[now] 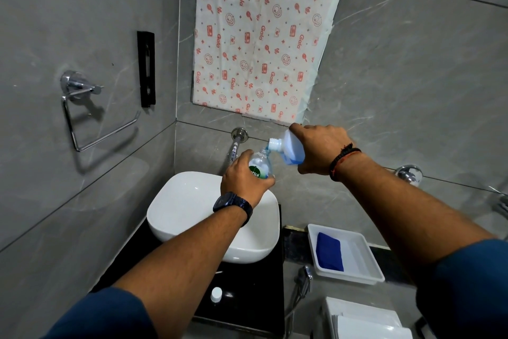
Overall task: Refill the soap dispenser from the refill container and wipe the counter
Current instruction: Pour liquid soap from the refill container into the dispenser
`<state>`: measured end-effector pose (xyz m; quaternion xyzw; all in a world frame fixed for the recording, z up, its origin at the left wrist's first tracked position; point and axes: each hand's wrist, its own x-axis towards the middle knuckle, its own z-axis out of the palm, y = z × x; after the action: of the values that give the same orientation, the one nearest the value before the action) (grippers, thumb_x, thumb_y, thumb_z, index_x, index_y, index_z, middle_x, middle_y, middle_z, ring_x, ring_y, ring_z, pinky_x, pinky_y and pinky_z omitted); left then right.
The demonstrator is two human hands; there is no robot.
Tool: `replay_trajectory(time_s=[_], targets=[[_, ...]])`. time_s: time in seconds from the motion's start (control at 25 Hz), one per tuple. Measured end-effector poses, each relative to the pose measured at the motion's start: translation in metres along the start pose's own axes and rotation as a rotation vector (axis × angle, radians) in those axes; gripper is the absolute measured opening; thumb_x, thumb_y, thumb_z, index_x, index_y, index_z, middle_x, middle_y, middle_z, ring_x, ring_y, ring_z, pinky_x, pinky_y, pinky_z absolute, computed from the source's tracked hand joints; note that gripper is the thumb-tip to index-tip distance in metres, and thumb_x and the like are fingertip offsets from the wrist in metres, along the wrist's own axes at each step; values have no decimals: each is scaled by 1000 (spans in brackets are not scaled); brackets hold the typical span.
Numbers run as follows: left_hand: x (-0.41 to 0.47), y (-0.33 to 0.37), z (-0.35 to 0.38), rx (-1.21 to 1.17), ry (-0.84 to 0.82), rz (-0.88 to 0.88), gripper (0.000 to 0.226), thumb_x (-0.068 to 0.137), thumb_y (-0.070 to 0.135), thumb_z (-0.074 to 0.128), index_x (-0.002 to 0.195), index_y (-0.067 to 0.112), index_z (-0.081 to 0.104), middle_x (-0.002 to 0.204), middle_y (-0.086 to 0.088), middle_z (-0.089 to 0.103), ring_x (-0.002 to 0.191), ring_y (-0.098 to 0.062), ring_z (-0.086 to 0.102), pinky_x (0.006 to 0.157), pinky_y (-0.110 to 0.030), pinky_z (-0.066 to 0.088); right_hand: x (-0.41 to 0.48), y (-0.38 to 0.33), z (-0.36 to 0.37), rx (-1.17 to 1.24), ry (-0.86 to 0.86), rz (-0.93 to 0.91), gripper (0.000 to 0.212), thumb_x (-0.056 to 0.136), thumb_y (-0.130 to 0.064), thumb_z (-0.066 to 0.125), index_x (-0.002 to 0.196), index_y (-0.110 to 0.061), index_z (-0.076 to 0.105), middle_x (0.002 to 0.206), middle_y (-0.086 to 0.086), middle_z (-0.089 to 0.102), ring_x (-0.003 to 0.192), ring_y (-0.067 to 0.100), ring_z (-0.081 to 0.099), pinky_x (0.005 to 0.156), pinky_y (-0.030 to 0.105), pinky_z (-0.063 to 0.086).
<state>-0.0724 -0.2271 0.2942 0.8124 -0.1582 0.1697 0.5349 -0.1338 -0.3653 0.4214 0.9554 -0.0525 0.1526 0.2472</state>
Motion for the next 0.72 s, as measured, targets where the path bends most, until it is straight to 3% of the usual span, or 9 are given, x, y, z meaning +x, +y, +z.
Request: replay_trajectory(time_s=[0.24,0.36,0.56,0.72], targets=[[13,4,-6,-25,31,17,65,53,41,78,112,29,53,104,0,67,89,-25,62,73,-34,53,1,-7,14,429,-26,128,79,49,-46,82,112,-21,41,101,6,62,83,29,57,66,37,51],[16,-7,-12,-44,38,26,63,53,43,78,109,31,54,100,2,68,86,-23,62,70,-27,49,-4,-15,35,710,-62,274,71,47,-42,83,100,-20,40,93,6,58,78,28,54,59,35,45],[5,-70,-28,-13,56,-42,69,52,42,84,112,26,56,105,2,66,92,-21,60,76,-23,40,-24,-43,97,1002,-153,469,69,42,-41,84,94,-20,45,91,3,57,74,21,54,49,28,38],[-20,-148,-47,74,33,-109,72,52,33,88,115,18,58,114,-7,57,100,-23,57,85,-26,42,-52,-86,158,1083,-232,482,67,42,-37,87,93,-21,46,92,3,60,78,24,55,53,29,36]])
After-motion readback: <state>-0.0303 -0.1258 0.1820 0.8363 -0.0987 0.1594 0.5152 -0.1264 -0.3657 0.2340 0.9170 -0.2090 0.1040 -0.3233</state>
